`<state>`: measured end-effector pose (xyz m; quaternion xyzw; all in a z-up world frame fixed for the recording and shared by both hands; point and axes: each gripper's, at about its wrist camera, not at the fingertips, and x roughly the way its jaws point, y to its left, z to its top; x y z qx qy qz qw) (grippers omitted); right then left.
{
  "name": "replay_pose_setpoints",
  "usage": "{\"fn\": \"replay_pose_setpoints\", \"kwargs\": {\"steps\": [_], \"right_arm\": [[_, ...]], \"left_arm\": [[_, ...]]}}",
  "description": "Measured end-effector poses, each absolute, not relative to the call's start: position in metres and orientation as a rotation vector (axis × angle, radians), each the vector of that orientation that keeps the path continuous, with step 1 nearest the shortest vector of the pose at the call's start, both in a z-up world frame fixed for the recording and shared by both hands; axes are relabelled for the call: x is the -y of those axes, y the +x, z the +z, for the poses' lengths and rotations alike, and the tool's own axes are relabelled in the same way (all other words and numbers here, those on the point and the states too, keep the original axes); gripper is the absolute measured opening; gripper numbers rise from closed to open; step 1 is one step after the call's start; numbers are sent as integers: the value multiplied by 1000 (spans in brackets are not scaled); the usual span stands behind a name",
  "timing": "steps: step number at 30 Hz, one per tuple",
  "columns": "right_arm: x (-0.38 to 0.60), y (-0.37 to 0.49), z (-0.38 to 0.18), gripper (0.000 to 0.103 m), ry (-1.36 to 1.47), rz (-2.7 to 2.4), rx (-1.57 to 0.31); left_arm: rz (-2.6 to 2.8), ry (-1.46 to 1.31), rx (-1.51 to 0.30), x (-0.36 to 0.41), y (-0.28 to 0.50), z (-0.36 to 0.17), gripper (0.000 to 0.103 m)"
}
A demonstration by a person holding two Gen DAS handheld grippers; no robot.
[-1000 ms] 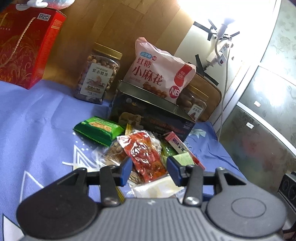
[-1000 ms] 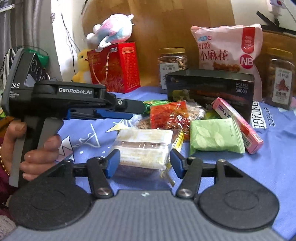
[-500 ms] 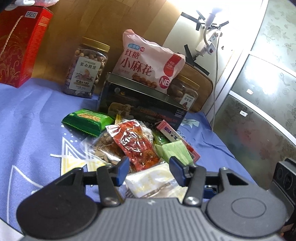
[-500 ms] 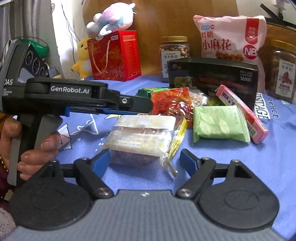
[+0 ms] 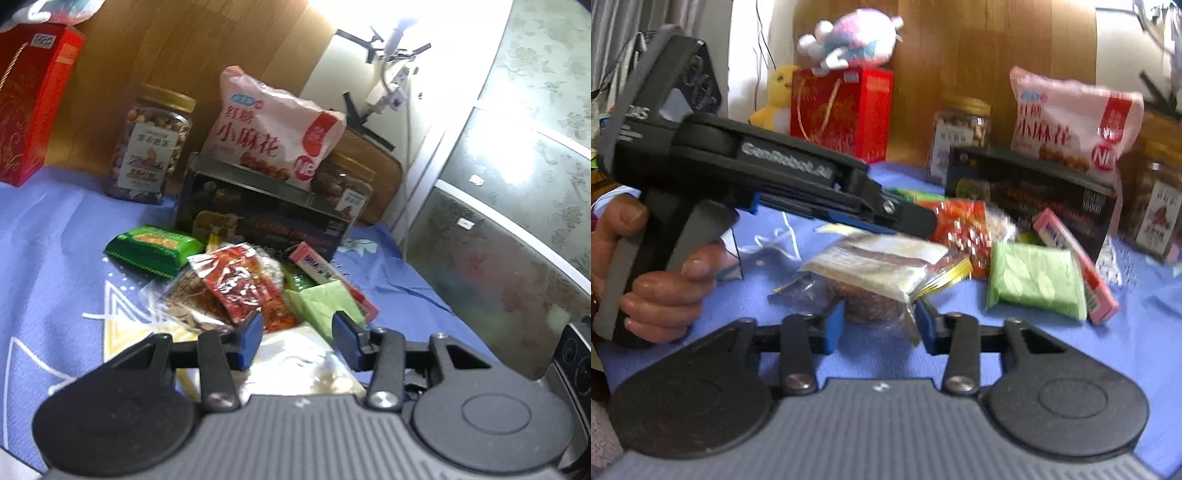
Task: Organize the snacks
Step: 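Reach the left tool to the white wrapped pastry bag and grasp it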
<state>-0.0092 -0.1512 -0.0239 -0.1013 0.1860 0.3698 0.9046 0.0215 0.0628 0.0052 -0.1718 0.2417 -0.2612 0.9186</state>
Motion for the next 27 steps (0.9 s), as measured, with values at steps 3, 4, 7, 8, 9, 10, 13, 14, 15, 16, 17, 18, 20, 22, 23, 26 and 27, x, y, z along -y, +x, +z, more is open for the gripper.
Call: {"fn": "replay_pose_setpoints", "kwargs": {"steps": [3, 4, 7, 8, 9, 10, 13, 14, 15, 16, 17, 18, 20, 22, 23, 26, 27], "right_arm": [[150, -19, -20, 33, -242, 756, -308], [150, -20, -19, 33, -245, 761, -294], [148, -22, -18, 32, -245, 775, -277], [147, -22, -17, 32, -245, 778, -273], [146, -23, -17, 32, -245, 781, -271], [145, -23, -17, 32, -247, 785, -269], [145, -21, -17, 32, -249, 782, -270], [146, -20, -17, 32, -244, 779, -273], [147, -19, -17, 32, -239, 776, -275], [148, -19, -16, 33, -236, 774, -279], [148, -19, -17, 33, -233, 771, -284], [149, -18, -17, 33, -232, 769, -290], [149, -18, -17, 38, -229, 765, -300], [149, -17, -18, 48, -223, 763, -310], [149, -18, -19, 52, -220, 761, -313], [148, -16, -20, 57, -215, 761, -336], [148, -14, -20, 59, -212, 759, -347]], "left_arm": [[-592, -355, -492, -59, 19, 6, 42], [-598, -346, -488, -58, 18, 7, 42], [-633, -353, -497, -56, 18, 6, 43], [-640, -354, -495, -56, 17, 6, 43], [-646, -356, -491, -56, 17, 7, 45], [-650, -361, -485, -57, 16, 7, 45], [-643, -397, -473, -64, 17, 8, 45], [-633, -413, -472, -69, 18, 8, 45], [-619, -429, -469, -73, 19, 8, 45], [-603, -449, -465, -78, 21, 8, 45], [-588, -473, -460, -84, 22, 8, 45], [-575, -501, -455, -90, 23, 8, 45], [-560, -548, -446, -101, 25, 8, 45], [-548, -565, -439, -108, 26, 9, 45], [-546, -566, -438, -109, 26, 9, 45], [-549, -558, -437, -111, 24, 11, 45], [-549, -553, -438, -111, 23, 11, 45]]}}
